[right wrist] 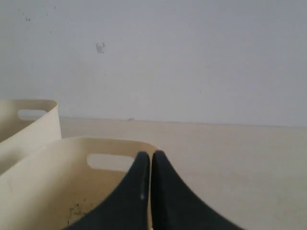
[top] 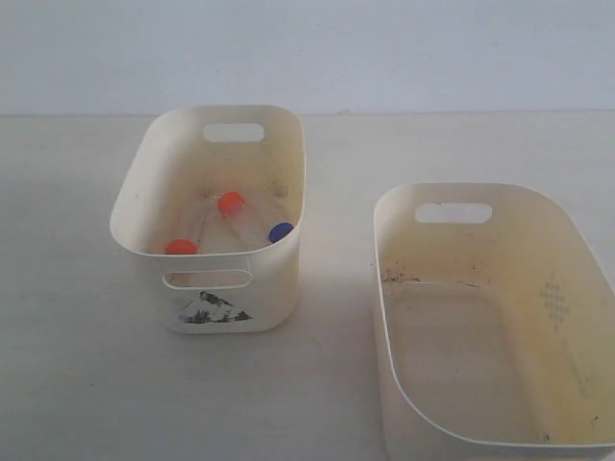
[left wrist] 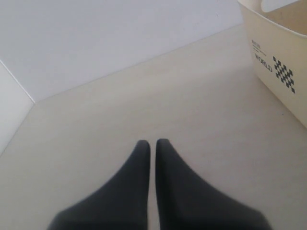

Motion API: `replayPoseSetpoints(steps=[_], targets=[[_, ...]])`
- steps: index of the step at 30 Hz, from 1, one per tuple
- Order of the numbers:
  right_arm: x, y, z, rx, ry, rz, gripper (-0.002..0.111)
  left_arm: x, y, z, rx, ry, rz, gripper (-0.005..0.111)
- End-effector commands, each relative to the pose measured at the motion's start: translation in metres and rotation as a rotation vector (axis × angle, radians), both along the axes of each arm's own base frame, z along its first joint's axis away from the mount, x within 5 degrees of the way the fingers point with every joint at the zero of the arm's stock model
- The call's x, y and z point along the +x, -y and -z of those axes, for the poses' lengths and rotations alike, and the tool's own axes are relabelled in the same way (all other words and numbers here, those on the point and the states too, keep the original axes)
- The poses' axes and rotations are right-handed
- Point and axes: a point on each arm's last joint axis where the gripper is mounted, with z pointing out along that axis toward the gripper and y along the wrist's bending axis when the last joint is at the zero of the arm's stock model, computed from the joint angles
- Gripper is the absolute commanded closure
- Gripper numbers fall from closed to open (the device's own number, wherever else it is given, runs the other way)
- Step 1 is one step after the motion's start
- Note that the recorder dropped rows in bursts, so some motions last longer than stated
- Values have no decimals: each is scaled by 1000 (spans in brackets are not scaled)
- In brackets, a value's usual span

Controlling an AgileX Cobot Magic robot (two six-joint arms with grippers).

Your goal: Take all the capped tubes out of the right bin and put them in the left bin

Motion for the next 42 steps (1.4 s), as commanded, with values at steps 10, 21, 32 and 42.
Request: replayPoseSetpoints(steps=[10, 21, 32, 42], targets=[[-2, -2, 20, -78, -198, -27, 107, 0, 0, -1, -12, 6, 5, 102], [-4, -2, 25, -24, -257, -26, 107, 0, 0, -1, -12, 6, 5, 102], [-5, 2, 25, -33, -254, 53, 107, 0, 0, -1, -12, 6, 5, 102], [-5, 3, 26, -54, -255, 69, 107, 0, 0, -1, -12, 6, 5, 102]])
